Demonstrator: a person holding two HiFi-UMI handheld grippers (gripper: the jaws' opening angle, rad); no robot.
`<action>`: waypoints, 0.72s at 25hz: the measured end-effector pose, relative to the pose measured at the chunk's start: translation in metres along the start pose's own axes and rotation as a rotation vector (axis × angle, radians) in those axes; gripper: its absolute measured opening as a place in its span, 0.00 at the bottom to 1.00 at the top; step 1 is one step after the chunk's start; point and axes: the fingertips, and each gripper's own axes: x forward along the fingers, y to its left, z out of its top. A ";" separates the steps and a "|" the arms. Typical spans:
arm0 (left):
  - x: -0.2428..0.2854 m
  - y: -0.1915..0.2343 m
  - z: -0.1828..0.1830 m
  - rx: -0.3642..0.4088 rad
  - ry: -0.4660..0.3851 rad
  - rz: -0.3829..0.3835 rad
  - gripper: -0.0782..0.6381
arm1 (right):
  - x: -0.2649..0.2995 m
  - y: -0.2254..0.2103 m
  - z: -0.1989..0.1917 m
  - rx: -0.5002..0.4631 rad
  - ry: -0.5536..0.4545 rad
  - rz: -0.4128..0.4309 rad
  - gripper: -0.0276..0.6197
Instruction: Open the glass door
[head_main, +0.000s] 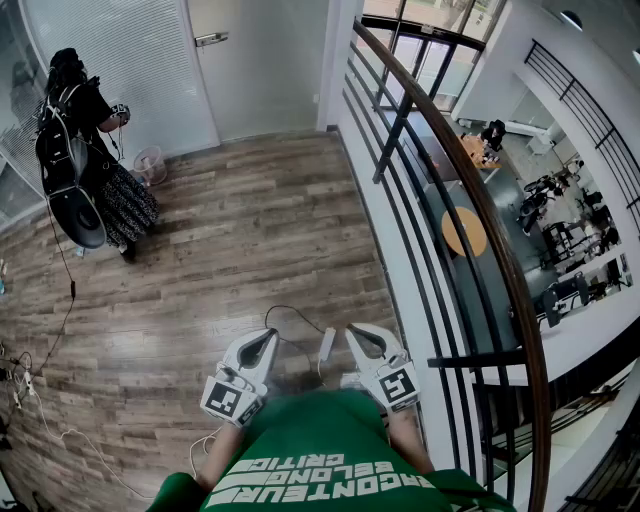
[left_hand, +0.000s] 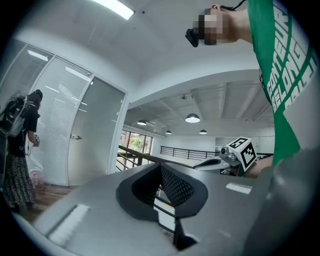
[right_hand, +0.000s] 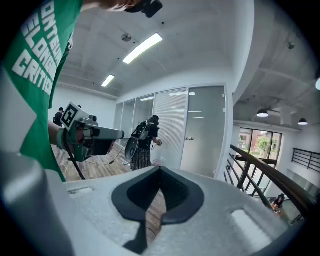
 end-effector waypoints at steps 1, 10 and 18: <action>0.000 -0.001 0.001 -0.003 0.001 -0.002 0.13 | 0.000 0.001 0.002 -0.003 0.001 0.001 0.03; -0.014 0.018 0.001 -0.037 0.020 0.033 0.13 | 0.017 0.004 0.001 0.026 0.020 0.020 0.03; -0.031 0.069 0.006 -0.057 0.015 0.082 0.13 | 0.070 0.024 0.029 -0.005 0.012 0.070 0.03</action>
